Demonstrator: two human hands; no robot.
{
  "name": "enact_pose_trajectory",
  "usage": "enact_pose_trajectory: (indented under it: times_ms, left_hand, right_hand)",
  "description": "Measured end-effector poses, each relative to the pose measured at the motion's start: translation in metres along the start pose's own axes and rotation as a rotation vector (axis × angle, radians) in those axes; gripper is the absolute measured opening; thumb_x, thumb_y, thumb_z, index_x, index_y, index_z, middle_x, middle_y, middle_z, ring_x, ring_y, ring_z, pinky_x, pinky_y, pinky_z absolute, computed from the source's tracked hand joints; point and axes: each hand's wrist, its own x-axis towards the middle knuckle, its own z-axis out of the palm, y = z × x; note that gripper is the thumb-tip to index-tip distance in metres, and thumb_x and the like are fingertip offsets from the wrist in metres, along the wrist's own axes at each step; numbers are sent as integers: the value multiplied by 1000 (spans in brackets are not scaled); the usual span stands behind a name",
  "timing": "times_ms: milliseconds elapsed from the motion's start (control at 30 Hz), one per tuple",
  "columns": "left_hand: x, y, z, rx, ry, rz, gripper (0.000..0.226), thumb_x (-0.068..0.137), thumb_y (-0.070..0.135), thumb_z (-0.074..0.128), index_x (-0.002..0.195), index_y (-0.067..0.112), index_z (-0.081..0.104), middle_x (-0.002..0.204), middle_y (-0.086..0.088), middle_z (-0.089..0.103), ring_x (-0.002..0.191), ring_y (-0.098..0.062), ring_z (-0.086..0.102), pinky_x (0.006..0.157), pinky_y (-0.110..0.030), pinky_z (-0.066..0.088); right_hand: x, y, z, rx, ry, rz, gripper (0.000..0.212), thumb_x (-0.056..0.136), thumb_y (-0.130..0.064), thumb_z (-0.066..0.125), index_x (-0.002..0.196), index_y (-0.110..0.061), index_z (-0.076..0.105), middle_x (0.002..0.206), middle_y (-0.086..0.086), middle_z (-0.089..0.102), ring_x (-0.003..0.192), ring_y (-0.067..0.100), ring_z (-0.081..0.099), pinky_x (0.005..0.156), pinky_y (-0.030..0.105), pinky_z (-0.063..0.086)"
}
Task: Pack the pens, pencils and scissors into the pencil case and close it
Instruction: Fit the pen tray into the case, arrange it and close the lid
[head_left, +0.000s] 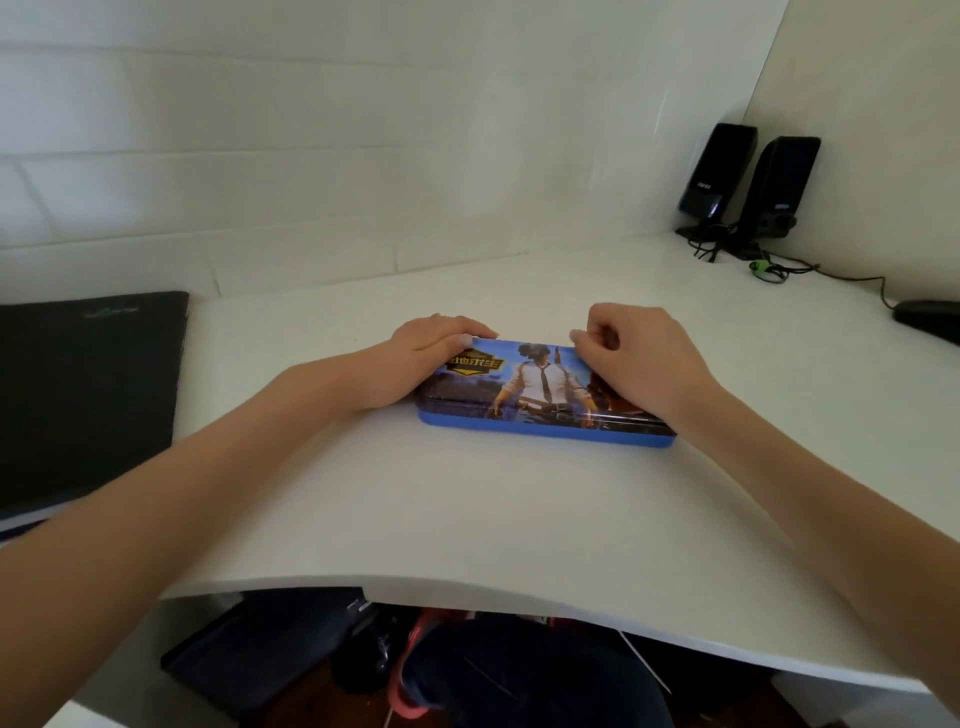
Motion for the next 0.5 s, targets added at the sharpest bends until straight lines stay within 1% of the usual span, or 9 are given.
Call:
enact_pose_trajectory:
  times_ms: [67,133,200,267,300,333,400,433,500]
  left_hand:
    - [-1,2,1,6,28,-8,52,88,39,25,127,19,52,128,1,53,123,-17,44,110,-30,25]
    - [-3,4,0,44,35,-7,48,92,38,26,126,18,54,127,-2,54,124,-19,43,110,-28,23]
    - [-7,3,0,111,80,-29,40,101,32,28,128,19,54,137,-6,50,133,-19,35,108,-19,16]
    - [-18,6,0,168,189,-29,39,102,30,28,130,19,53,147,-5,41,138,-17,29,109,-18,14]
    - [-25,10,1,197,232,-1,40,101,33,29,131,21,52,149,-3,39,139,-16,29,111,-21,15]
    - [-33,15,4,240,239,41,43,100,39,29,134,22,50,150,-1,37,140,-14,29,113,-23,14]
    - [-46,26,15,409,163,140,61,93,56,23,142,23,38,154,2,30,143,-12,22,116,-25,6]
    - [-50,30,20,505,123,172,70,89,61,18,146,22,30,156,3,25,145,-12,18,116,-25,2]
    - [-56,35,27,596,117,163,75,88,62,16,149,20,19,158,2,17,147,-13,12,117,-25,0]
  right_hand:
    - [-4,-4,-2,-41,48,9,31,92,-32,47,70,-11,49,60,-1,50,62,21,48,55,31,33]
    - [-12,-9,-5,-75,113,14,29,94,-31,44,73,-11,49,66,1,51,67,23,50,54,30,30]
    - [-26,-12,-7,-75,140,6,26,94,-32,42,79,-13,51,73,3,53,74,25,51,58,31,34]
    - [-45,-16,-9,-124,101,-50,29,93,-39,39,93,-15,55,88,4,57,88,27,52,70,34,39]
    - [-56,-18,-9,-163,41,-81,36,91,-46,34,102,-19,56,100,3,57,96,27,50,77,36,38]
    - [-65,-19,-12,-182,-33,-103,47,87,-54,27,111,-24,54,112,1,55,106,26,47,84,38,36]
    - [-76,-18,-17,-173,-152,-118,66,79,-64,19,128,-32,47,130,-2,48,121,25,40,100,40,33]
    - [-78,-17,-19,-167,-175,-124,68,79,-65,20,134,-33,44,136,-1,45,127,25,38,106,40,31]
    - [-76,-13,-19,-166,-187,-142,57,88,-55,34,141,-34,39,145,1,43,134,25,35,113,39,26]
